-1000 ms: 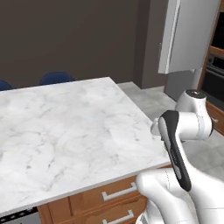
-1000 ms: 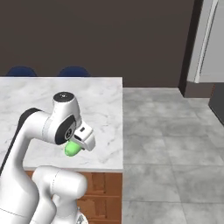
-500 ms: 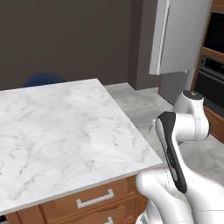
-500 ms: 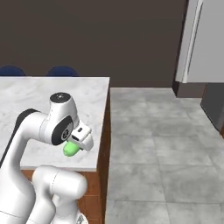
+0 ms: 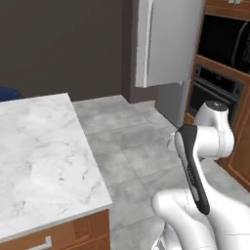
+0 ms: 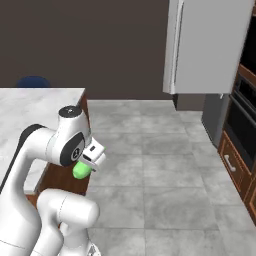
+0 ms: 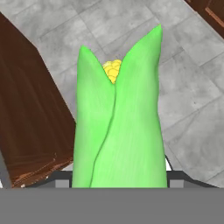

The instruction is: Place the tomato and corn inside the fridge drawer. Close the drawer after placing the vegetables.

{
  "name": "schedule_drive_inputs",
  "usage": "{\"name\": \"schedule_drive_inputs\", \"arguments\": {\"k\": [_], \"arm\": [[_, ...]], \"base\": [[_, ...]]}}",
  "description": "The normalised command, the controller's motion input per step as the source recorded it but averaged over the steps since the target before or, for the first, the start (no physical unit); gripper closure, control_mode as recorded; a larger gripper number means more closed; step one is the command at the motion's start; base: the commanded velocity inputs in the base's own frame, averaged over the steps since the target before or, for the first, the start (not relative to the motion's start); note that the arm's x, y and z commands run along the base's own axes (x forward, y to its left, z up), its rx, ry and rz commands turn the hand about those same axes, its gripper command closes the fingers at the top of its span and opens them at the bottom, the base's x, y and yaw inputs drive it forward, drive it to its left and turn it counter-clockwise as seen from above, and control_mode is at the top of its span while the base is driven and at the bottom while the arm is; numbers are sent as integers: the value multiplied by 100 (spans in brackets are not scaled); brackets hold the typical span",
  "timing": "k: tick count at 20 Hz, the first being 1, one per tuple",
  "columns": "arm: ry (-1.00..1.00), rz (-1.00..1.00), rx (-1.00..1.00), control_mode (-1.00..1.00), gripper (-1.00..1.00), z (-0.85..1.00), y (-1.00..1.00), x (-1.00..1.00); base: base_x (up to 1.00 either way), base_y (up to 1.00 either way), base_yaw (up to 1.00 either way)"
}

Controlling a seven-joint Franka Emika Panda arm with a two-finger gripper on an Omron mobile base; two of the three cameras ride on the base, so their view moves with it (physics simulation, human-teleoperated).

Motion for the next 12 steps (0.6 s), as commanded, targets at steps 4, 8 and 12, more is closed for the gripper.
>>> {"name": "schedule_drive_inputs", "arguments": {"k": [4, 8, 12], "arm": [[0, 0, 0, 100, 100, 0, 0, 0], [0, 0, 0, 100, 100, 0, 0, 0], [0, 0, 0, 100, 100, 0, 0, 0]], "base": [[51, -100, 0], [80, -92, 1], [99, -40, 17]]}}
